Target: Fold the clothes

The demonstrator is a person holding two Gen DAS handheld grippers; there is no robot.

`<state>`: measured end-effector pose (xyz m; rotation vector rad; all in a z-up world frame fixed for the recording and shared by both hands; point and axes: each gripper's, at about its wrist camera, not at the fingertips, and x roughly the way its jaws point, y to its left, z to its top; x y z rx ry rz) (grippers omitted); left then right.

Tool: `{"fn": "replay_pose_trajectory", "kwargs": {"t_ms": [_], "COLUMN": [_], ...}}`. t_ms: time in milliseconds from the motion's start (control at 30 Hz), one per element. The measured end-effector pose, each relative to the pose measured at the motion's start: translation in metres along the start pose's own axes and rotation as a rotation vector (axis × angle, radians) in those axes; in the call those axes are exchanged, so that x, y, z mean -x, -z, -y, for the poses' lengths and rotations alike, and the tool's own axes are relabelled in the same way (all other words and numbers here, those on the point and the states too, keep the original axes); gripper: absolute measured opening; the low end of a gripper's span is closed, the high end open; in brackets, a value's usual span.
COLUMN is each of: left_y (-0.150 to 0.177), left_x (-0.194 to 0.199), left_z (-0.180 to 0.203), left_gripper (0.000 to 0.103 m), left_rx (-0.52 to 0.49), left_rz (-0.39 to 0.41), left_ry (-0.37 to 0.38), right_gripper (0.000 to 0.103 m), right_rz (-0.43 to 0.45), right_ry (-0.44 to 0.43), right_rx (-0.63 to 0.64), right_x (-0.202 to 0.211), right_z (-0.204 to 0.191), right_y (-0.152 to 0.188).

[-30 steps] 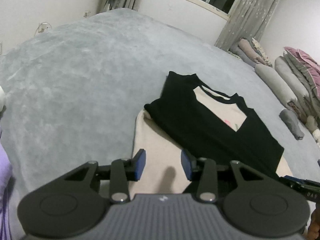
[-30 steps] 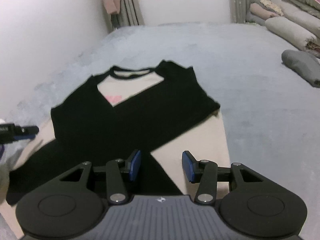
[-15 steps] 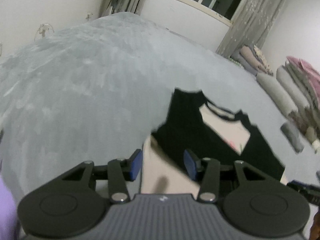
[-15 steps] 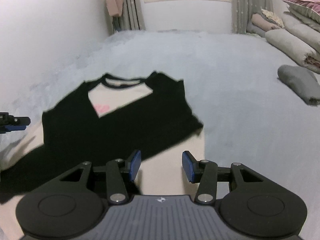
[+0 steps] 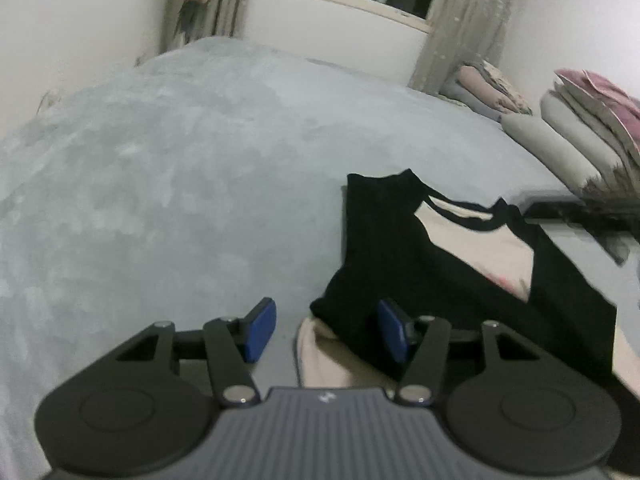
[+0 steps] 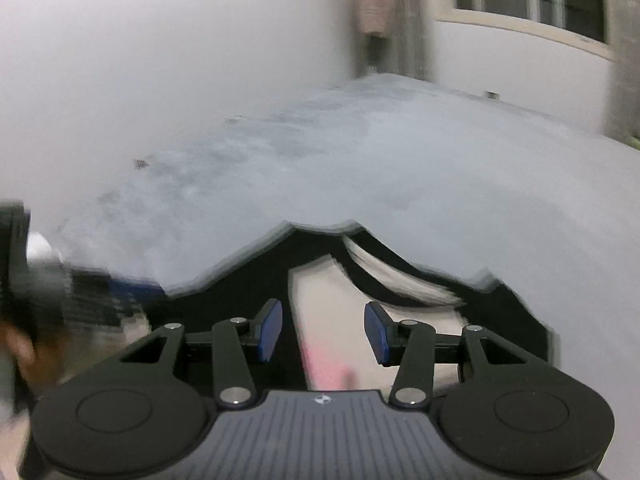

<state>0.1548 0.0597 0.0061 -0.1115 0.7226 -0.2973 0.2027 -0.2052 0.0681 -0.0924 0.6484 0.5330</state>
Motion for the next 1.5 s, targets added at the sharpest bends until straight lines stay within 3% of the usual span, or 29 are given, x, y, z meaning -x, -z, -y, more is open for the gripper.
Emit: {"fn": "replay_pose_trajectory", "kwargs": {"t_ms": [33, 100, 200, 367, 400, 467, 533, 733, 933, 1067, 1100, 1133, 1200, 1267, 1400, 1500], "left_y": [0.001, 0.002, 0.002, 0.003, 0.003, 0.003, 0.003, 0.006, 0.010, 0.012, 0.012, 0.011, 0.009, 0.008, 0.007, 0.007], "left_x": [0.000, 0.000, 0.002, 0.004, 0.004, 0.005, 0.006, 0.010, 0.003, 0.002, 0.003, 0.004, 0.008, 0.012, 0.022, 0.033], "left_z": [0.001, 0.001, -0.001, -0.004, -0.005, -0.006, -0.007, -0.009, -0.007, -0.015, -0.016, -0.015, -0.011, -0.012, -0.016, -0.017], "left_gripper": [0.034, 0.018, 0.016, 0.013, 0.013, 0.013, 0.012, 0.012, 0.012, 0.015, 0.016, 0.019, 0.024, 0.033, 0.036, 0.038], "left_rx": [-0.015, -0.010, 0.009, 0.040, 0.047, 0.059, 0.072, 0.134, 0.152, 0.154, 0.152, 0.141, 0.114, 0.120, 0.150, 0.166], "left_rz": [0.000, 0.003, 0.010, 0.022, 0.025, 0.030, 0.034, 0.054, 0.048, 0.042, 0.041, 0.039, 0.038, 0.039, 0.034, 0.027], "left_ry": [-0.010, -0.011, -0.006, 0.003, 0.005, 0.009, 0.012, -0.001, -0.052, -0.021, -0.015, -0.017, -0.033, -0.041, -0.056, -0.072], "right_gripper": [0.045, 0.045, 0.045, 0.042, 0.037, 0.015, 0.006, 0.004, 0.003, 0.001, 0.002, 0.010, 0.031, 0.060, 0.064, 0.065], "right_rz": [0.006, 0.000, -0.046, -0.096, -0.113, -0.130, -0.110, 0.016, -0.005, -0.002, -0.002, 0.003, 0.042, 0.150, 0.136, 0.024], "right_ry": [-0.020, -0.022, 0.018, 0.039, 0.039, 0.030, 0.011, 0.026, 0.103, 0.148, 0.163, 0.172, 0.175, 0.177, 0.161, 0.124], "right_rx": [0.014, 0.040, 0.056, 0.004, -0.002, 0.002, 0.012, -0.085, -0.090, -0.063, -0.057, -0.049, -0.043, -0.084, -0.151, -0.203], "right_x": [-0.015, -0.047, -0.091, -0.129, -0.134, -0.141, -0.139, -0.129, -0.152, -0.156, -0.157, -0.154, -0.134, -0.096, -0.026, 0.022], "right_z": [-0.008, -0.021, -0.029, -0.017, -0.015, -0.014, -0.015, -0.004, -0.010, -0.014, -0.016, -0.019, -0.023, -0.020, -0.014, -0.013], "right_y": [-0.010, -0.027, -0.040, -0.042, -0.040, -0.038, -0.037, -0.037, -0.021, -0.021, -0.022, -0.025, -0.031, -0.032, -0.017, 0.011]}}
